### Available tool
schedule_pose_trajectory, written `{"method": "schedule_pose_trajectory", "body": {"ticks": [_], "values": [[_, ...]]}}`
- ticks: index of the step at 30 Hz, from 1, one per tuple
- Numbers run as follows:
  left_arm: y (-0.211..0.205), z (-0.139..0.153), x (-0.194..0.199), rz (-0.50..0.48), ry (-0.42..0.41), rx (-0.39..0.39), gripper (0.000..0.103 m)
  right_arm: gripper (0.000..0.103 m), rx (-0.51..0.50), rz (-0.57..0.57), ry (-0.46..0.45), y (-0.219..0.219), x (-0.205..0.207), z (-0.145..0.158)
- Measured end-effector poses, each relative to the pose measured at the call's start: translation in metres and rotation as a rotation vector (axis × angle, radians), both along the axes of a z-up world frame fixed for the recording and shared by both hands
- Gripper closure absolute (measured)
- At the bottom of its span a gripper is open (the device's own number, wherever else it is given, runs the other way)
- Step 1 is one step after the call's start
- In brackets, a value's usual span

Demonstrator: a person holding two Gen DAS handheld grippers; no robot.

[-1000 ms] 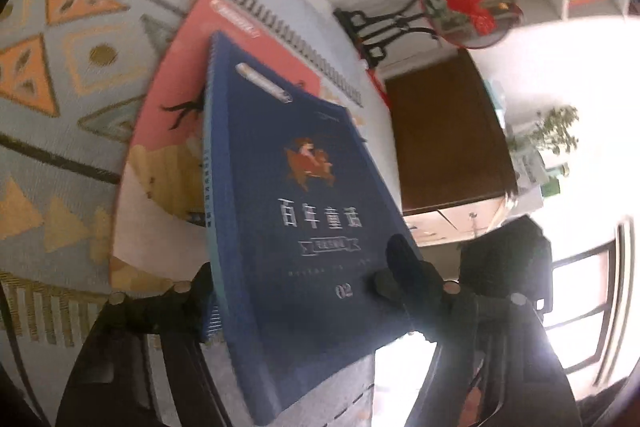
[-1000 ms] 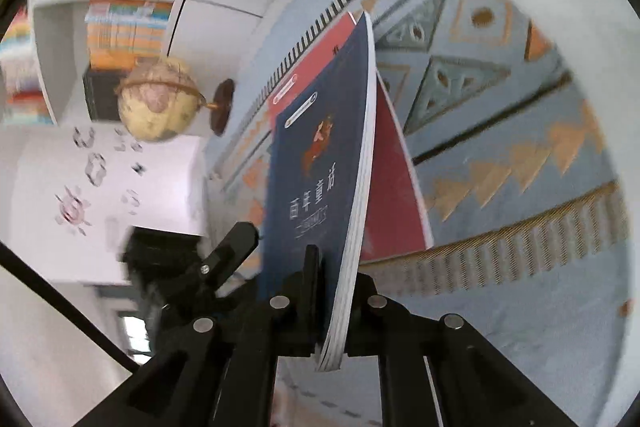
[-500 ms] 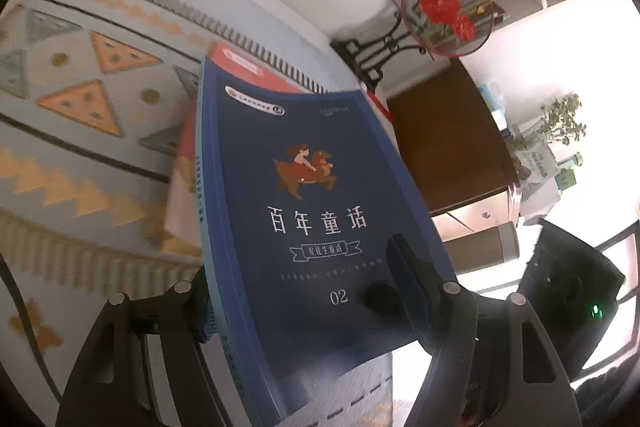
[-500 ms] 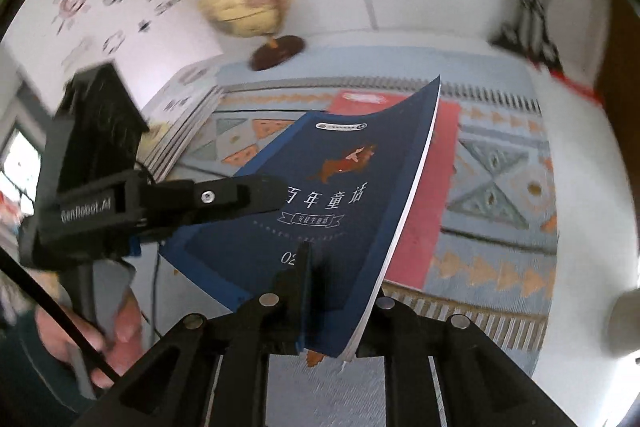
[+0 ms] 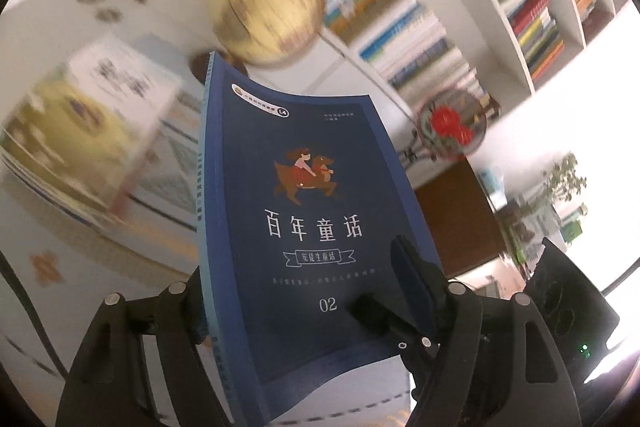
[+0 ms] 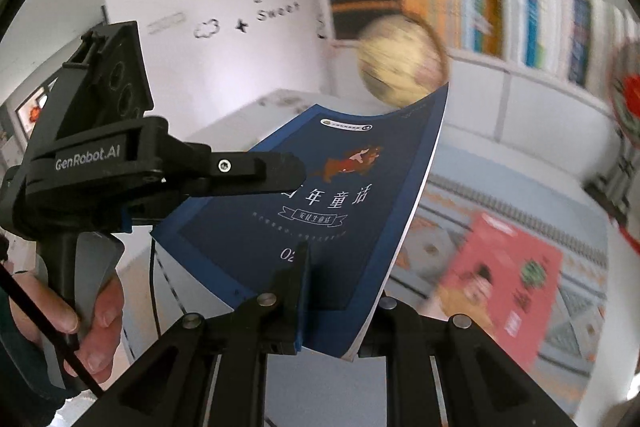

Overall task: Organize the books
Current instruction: 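Carry the blue book to the stack by the globe and lower it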

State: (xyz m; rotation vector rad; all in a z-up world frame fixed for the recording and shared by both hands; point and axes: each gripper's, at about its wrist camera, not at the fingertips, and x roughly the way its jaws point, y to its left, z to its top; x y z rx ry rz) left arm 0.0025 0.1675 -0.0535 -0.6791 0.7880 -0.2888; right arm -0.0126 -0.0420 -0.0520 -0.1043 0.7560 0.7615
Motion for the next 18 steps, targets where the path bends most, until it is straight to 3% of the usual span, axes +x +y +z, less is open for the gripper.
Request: {"method": "schedule_pose_trajectory", "body": {"ticks": [9,18], "values": [[0.117,0.006,0.035,-0.028,-0.026,0.046,0.031,0.088,0.041,-0.062,-0.003,0.136,0.034,0.005],[0.189,-0.048,0.101,-0.065,0.062,0.012,0.031,0.087,0.015,-0.150,0.067,0.221,0.090,-0.039]]}}
